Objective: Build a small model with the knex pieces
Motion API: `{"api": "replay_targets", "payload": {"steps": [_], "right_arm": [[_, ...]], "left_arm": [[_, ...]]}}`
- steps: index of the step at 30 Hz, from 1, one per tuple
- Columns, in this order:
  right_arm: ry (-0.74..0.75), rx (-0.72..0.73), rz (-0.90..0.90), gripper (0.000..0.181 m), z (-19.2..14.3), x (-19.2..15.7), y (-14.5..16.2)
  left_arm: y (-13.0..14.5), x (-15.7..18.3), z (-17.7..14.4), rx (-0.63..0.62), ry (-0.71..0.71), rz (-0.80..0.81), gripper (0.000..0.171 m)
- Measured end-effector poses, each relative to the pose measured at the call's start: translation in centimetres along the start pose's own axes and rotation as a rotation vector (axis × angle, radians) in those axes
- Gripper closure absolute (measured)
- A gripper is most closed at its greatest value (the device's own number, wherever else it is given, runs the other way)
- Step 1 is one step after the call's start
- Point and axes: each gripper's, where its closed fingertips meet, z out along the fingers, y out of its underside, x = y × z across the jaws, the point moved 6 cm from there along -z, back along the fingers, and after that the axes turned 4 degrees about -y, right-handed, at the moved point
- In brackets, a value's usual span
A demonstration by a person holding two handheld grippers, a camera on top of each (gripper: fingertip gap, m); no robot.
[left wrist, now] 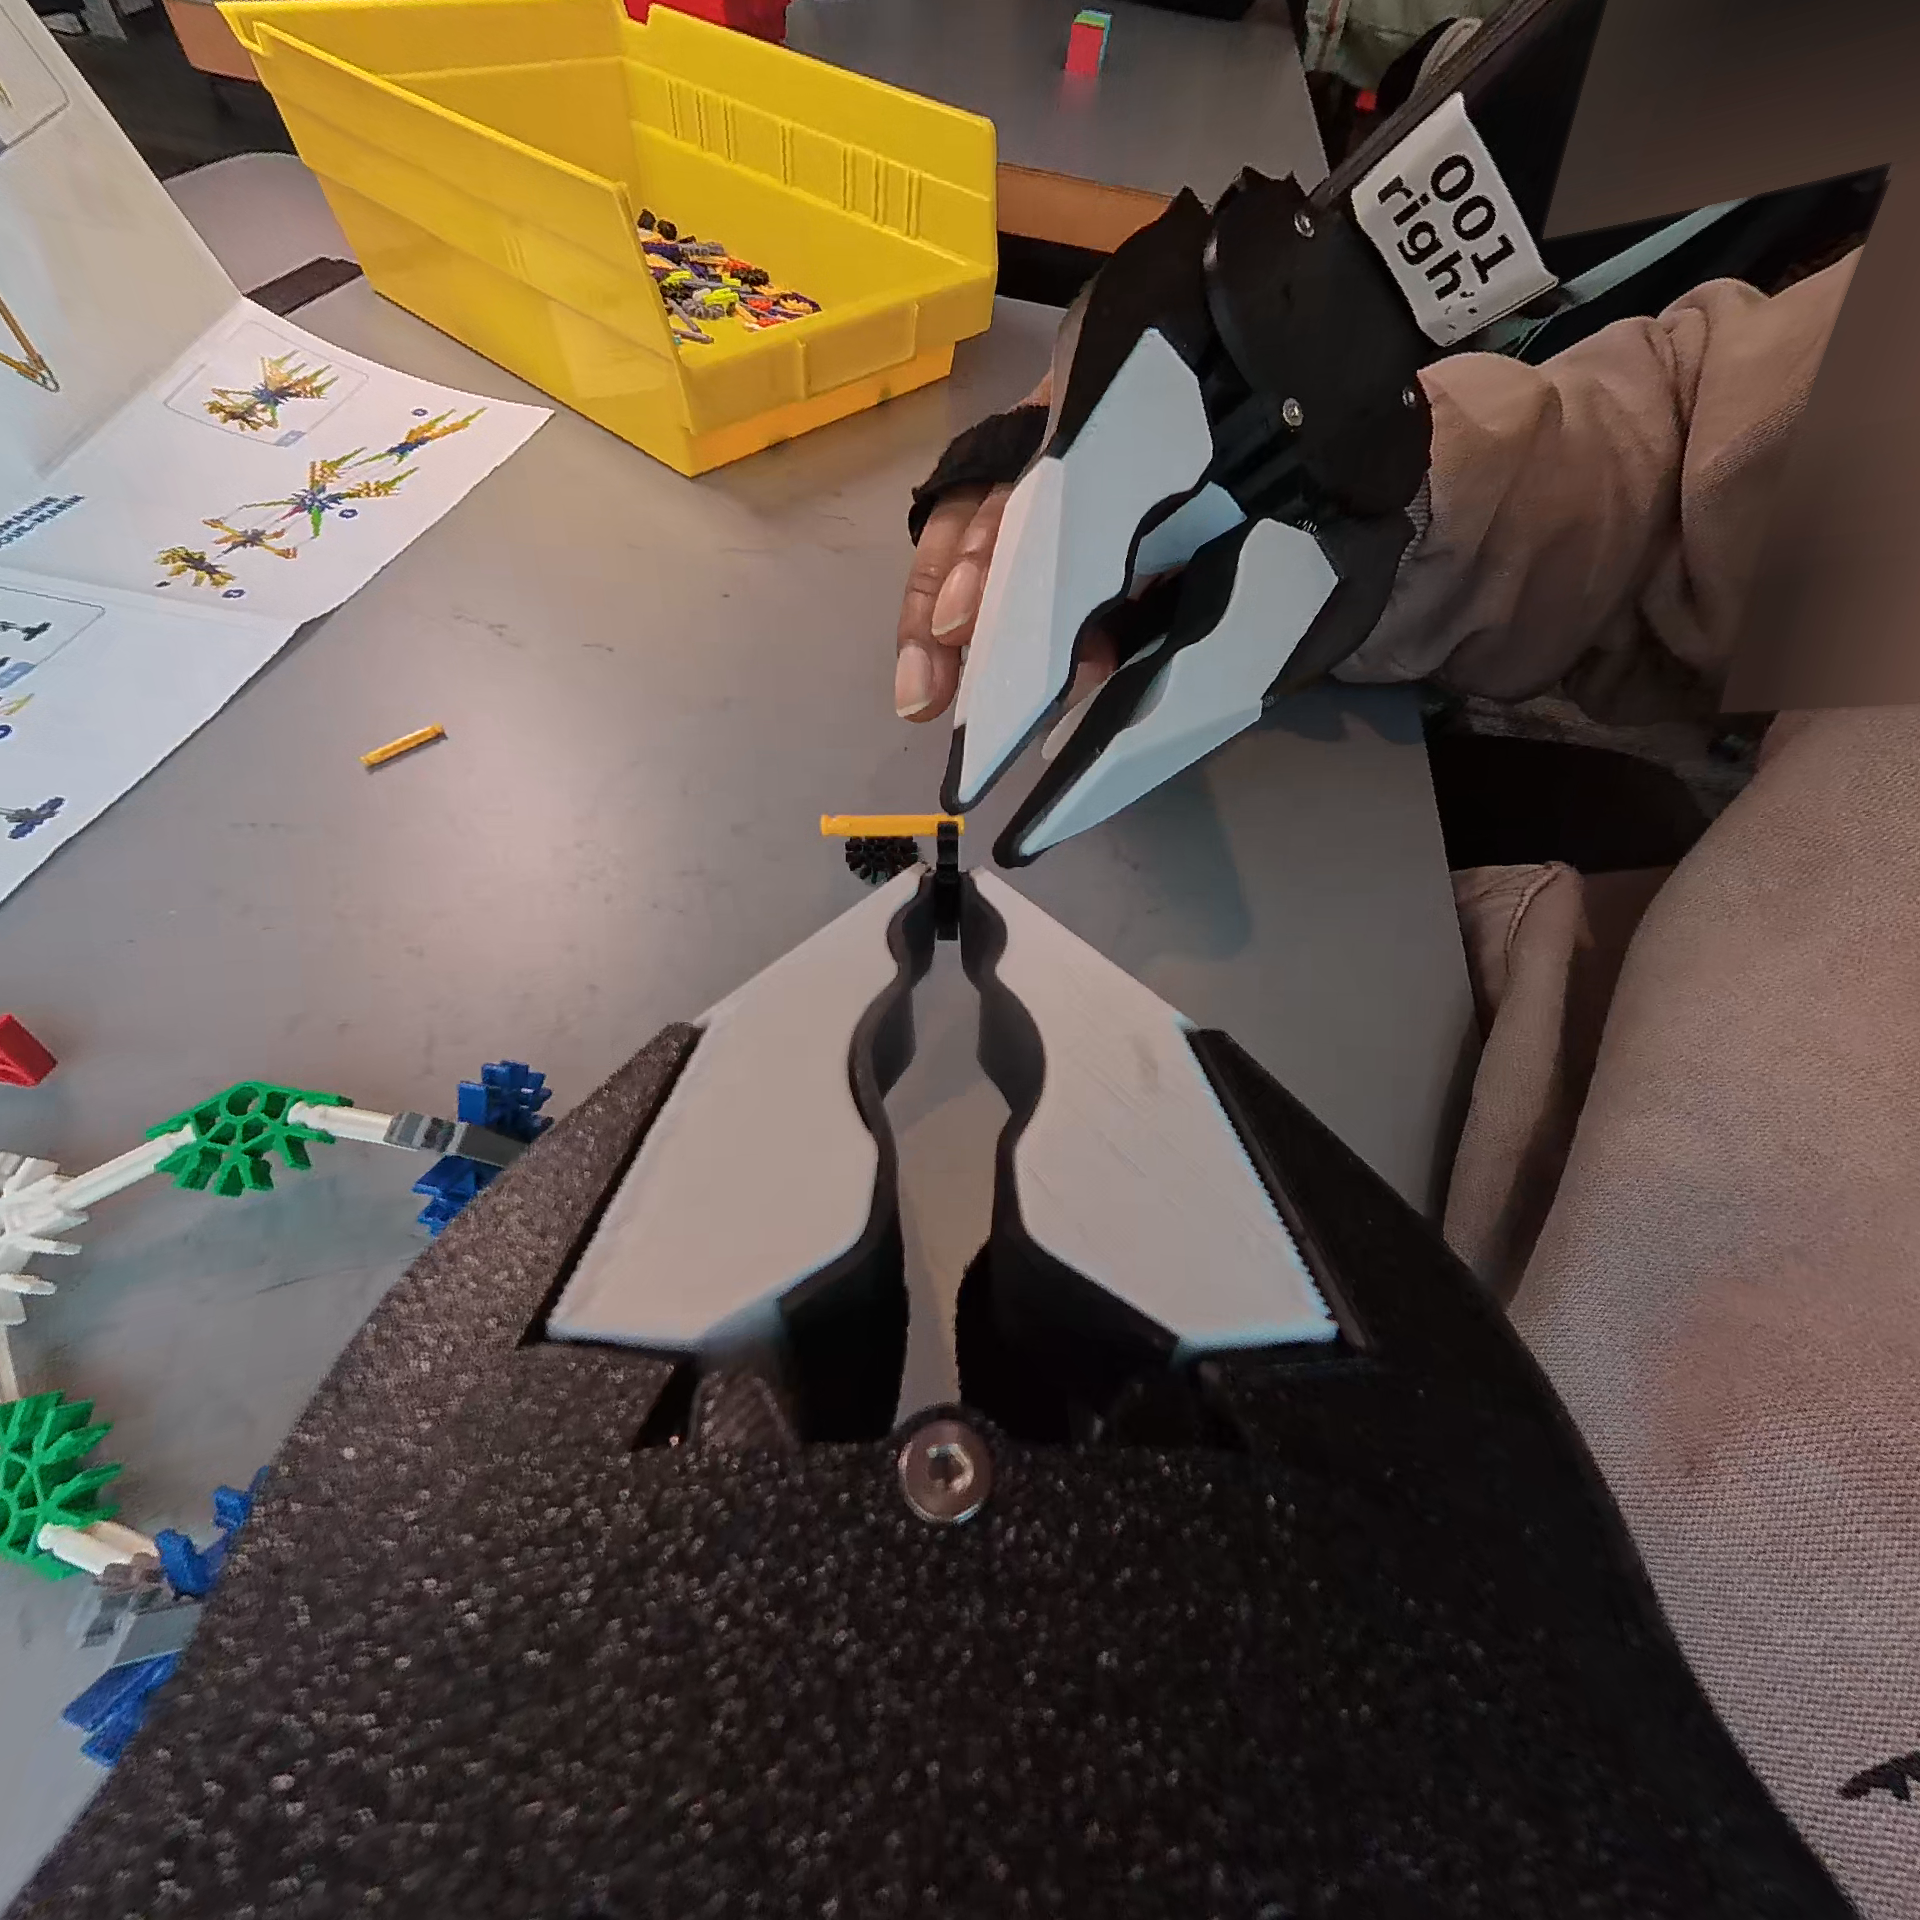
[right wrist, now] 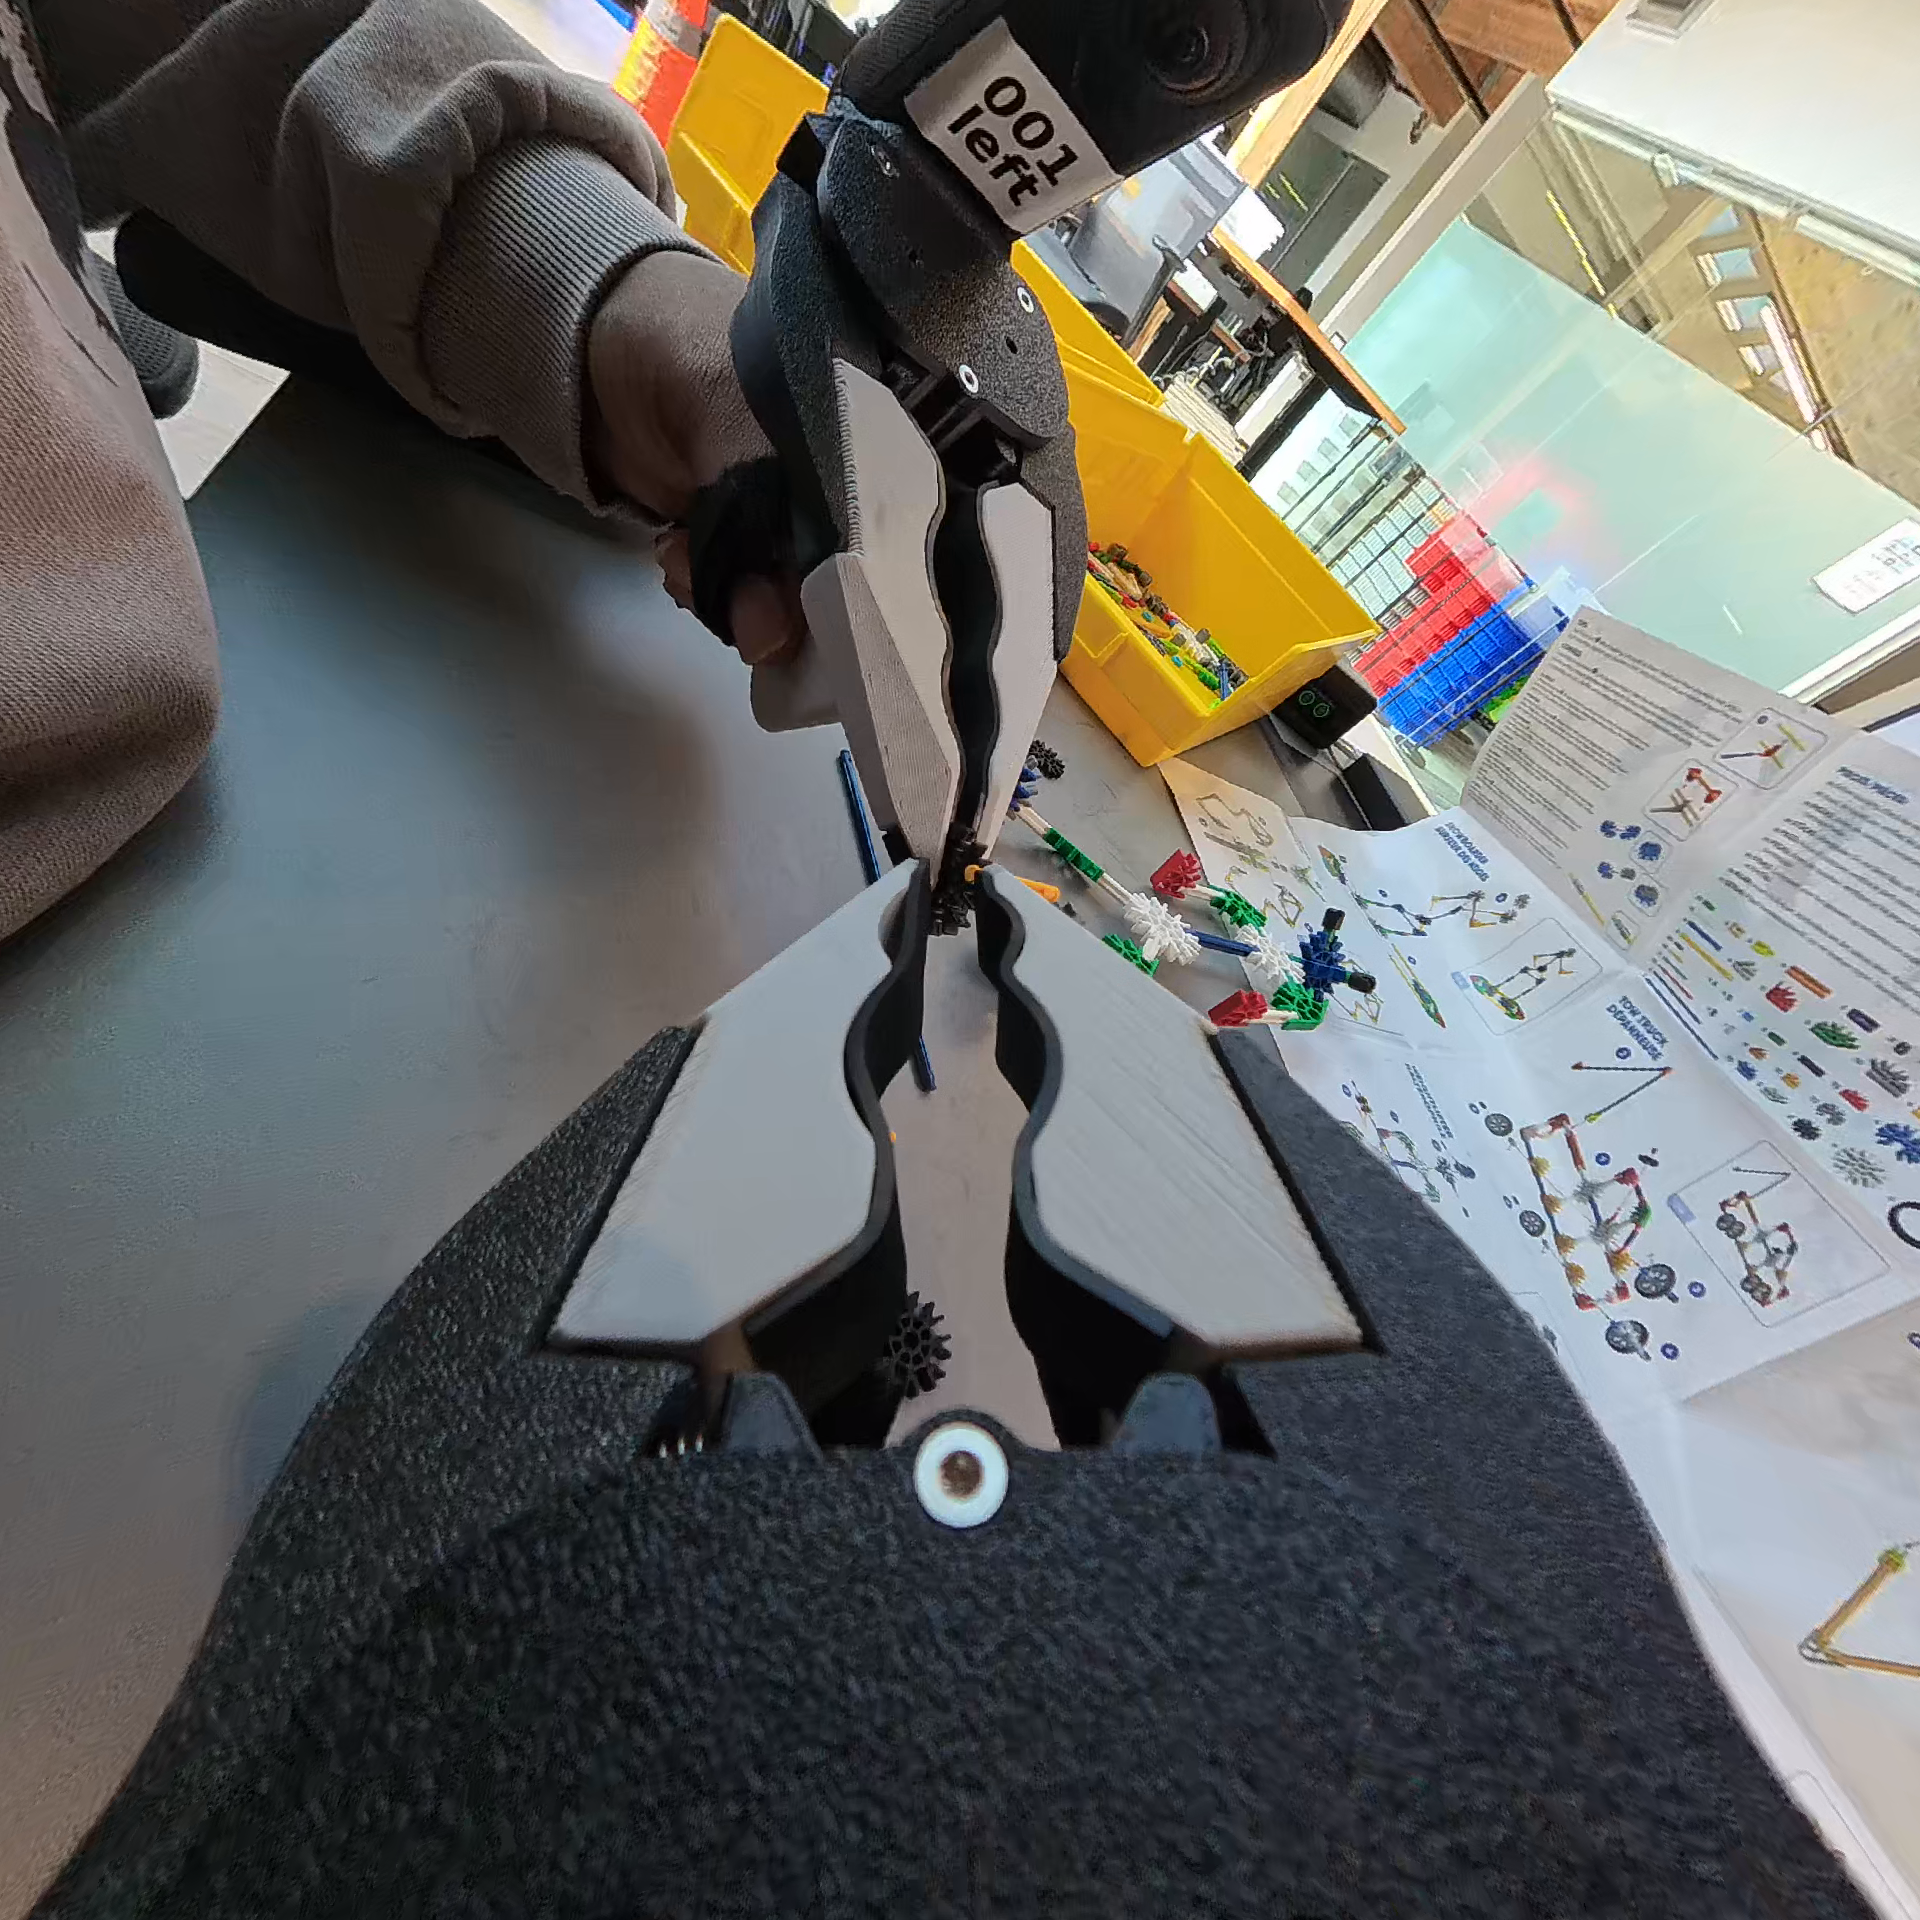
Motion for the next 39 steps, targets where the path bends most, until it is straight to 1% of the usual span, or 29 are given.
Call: {"api": "replay_targets", "payload": {"steps": [4, 8, 12, 15, 18, 22, 32, 39], "right_arm": [[-0.012, 0.007, 0.037, 0.175, 0.0, 0.1, 0.1], [0.002, 0.073, 0.153, 0.175, -0.7, 1.1, -0.1], [0.022, 0.100, 0.272, 0.171, -1.4, 2.3, 0.7], [0.017, 0.122, 0.348, 0.170, -1.5, 2.7, 1.1], [0.005, 0.138, 0.407, 0.169, -1.5, 3.0, 1.3], [0.004, 0.141, 0.426, 0.169, -1.6, 3.2, 1.4], [-0.010, 0.135, 0.448, 0.170, -1.4, 3.4, 1.6], [-0.008, 0.132, 0.454, 0.170, -1.4, 3.4, 1.6]], "left_arm": [[0.2, 0.0, 0.1, -0.004, 0.015, -0.020, 0.169], [0.2, -0.7, 0.0, 0.032, 0.077, -0.169, 0.169], [0.5, -2.1, -0.3, 0.078, 0.116, -0.305, 0.169], [0.8, -2.5, -0.1, 0.089, 0.137, -0.346, 0.169], [1.1, -2.4, 0.3, 0.076, 0.151, -0.349, 0.169], [1.1, -2.3, 0.4, 0.076, 0.153, -0.340, 0.169], [1.2, -2.9, -0.1, 0.105, 0.177, -0.441, 0.169], [1.2, -2.6, 0.1, 0.088, 0.215, -0.455, 0.169]]}}
